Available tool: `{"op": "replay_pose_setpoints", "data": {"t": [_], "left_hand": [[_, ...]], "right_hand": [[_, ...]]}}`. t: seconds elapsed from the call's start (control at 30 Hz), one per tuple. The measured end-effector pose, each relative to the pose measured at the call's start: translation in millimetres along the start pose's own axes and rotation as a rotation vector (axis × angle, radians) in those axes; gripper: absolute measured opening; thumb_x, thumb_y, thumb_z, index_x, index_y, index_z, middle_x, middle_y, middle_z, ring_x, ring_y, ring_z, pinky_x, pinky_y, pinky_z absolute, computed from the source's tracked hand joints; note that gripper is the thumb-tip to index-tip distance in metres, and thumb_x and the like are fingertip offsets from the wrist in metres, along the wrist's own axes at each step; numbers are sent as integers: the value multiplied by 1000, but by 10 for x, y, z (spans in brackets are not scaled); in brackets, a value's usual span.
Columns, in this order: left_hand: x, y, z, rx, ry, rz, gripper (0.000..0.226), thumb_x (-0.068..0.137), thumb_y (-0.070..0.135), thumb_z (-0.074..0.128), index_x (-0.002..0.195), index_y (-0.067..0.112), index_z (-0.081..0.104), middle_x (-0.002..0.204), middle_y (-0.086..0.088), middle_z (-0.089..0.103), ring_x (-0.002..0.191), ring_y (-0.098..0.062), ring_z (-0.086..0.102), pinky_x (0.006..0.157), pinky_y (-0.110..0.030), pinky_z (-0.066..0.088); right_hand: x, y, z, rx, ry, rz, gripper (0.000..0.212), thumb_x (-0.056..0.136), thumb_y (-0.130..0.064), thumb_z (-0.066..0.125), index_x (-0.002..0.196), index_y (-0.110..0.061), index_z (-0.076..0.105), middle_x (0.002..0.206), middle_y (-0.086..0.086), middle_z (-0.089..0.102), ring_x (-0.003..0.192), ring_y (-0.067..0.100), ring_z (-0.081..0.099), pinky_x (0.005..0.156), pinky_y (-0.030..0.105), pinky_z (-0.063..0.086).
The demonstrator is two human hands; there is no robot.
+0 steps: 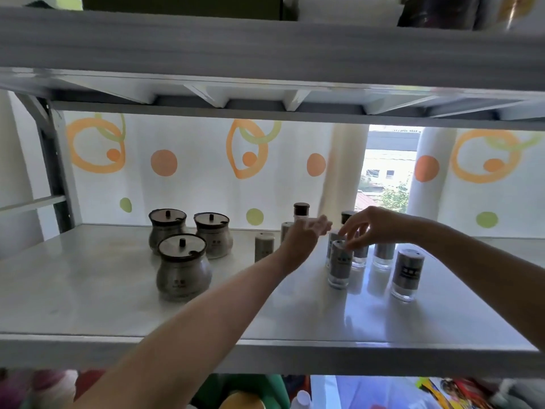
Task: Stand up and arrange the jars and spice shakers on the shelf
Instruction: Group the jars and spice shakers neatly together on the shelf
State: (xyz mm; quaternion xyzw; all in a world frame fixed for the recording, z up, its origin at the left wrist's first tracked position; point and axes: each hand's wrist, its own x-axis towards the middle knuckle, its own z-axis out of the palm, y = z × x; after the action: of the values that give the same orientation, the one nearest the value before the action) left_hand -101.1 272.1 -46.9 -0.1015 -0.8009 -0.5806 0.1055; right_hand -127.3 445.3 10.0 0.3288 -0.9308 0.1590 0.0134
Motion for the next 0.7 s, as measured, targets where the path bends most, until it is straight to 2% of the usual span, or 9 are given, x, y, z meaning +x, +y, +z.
{"op": "replay_pose_setpoints", "data": {"t": [0.07,0.13,0.2,0.27,0.3,0.37,0.47,0.57,0.7], "left_hand": [[-41,-4,77,-103,-8,-24,46,102,28,33,116,-4,62,119,-19,65,106,-26,62,84,-24,43],[-83,-20,129,-159,-28,-60,51,103,30,26,115,-2,64,110,-15,67,93,-18,62,81,-23,44],[-85,-54,165,-190,-50,-94,55,103,34,24,116,0,65,107,-14,67,96,-19,61,86,-24,47],[-81,-71,170,-221,-58,-107,56,102,36,24,117,-1,64,112,-18,67,96,-20,62,85,-23,49],[-81,-69,166,-231,-55,-111,57,102,36,23,117,-2,63,114,-20,66,91,-18,63,81,-20,50],[-82,-79,138,-228,-62,-111,58,103,36,22,118,-2,63,116,-21,65,87,-16,63,77,-18,49],[-77,-123,70,-227,-61,-115,60,103,38,20,119,-1,62,118,-20,65,91,-18,62,81,-21,48],[-74,-151,4,-246,-38,-122,59,102,39,22,117,-1,63,111,-20,66,82,-14,62,79,-22,49],[-21,-142,-73,-202,-8,-123,60,102,40,22,116,-3,63,99,-14,65,83,-20,62,75,-24,48]], "right_hand": [[-15,22,45,-4,-16,18,30,72,-20,78,101,-14,72,76,-18,65,66,-3,62,73,19,48],[-17,22,82,16,7,31,25,71,-17,79,96,-14,75,77,-9,71,64,-5,61,78,27,51],[-10,9,103,40,29,42,26,71,-16,79,96,-11,75,83,-2,73,82,1,58,89,31,46],[5,-16,128,29,41,46,29,71,-17,78,99,-9,74,82,-6,71,97,3,47,96,32,40],[13,-30,142,20,48,46,30,71,-18,78,99,-9,74,83,-5,72,99,3,46,96,30,40],[30,-74,164,17,61,46,28,71,-16,78,97,-8,75,89,6,75,92,9,58,90,29,47],[68,-133,200,43,72,40,26,70,-16,79,95,-7,75,89,12,75,75,13,65,84,36,53],[125,-173,244,25,73,38,29,71,-20,78,97,-9,75,91,9,75,73,9,61,88,33,49],[171,-237,198,-57,-8,6,36,74,-26,76,108,-15,70,96,-2,71,76,6,59,80,25,46]]}}
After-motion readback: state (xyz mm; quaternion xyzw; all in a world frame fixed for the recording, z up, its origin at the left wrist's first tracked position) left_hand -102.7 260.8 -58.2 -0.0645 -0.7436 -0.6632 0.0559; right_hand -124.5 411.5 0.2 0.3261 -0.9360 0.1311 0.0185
